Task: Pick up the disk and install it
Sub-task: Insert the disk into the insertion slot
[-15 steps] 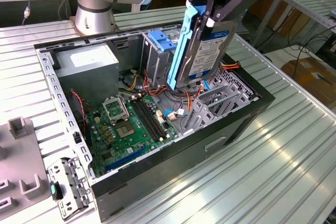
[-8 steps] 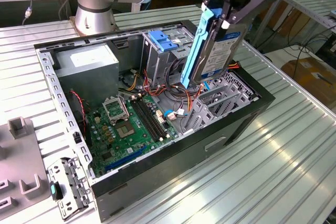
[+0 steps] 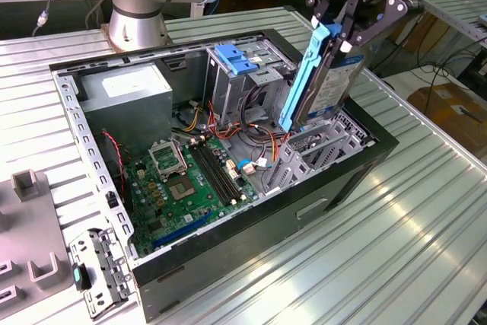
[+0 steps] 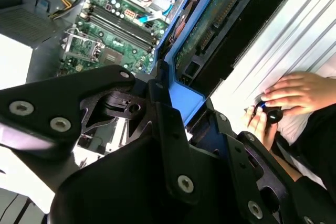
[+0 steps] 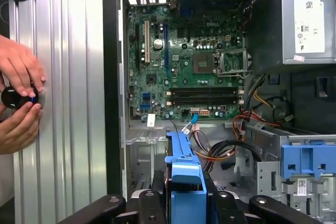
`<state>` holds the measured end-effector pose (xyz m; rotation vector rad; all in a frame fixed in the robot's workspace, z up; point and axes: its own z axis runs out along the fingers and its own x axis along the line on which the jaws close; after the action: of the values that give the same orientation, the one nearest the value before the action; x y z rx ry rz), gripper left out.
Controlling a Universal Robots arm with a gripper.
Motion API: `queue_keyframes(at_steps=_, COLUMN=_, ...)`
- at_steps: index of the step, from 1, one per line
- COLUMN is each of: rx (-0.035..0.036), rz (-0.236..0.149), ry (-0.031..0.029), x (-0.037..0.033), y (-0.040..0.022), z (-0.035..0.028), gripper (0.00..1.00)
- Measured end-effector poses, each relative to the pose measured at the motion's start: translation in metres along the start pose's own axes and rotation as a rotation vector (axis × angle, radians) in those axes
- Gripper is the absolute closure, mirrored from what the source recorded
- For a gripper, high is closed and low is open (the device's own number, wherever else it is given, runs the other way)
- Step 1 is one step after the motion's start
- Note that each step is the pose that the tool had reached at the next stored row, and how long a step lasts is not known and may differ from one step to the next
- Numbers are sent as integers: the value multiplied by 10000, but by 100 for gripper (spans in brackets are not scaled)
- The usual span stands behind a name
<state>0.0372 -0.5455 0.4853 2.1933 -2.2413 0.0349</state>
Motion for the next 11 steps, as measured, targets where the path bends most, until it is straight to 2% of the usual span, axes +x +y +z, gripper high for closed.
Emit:
queue_keyframes(at_steps=2, rx=0, rz=1, ry=-3, x=32, y=-49, z=32, gripper=63)
queue_keyframes(at_steps=6, rx=-1, rz=-23, ry=3, x=34, y=-181, z=104, gripper=63)
queue_keyframes(at_steps=11, rx=-6, rz=-386, ry=1, x=61, y=-193, z=221, gripper=63)
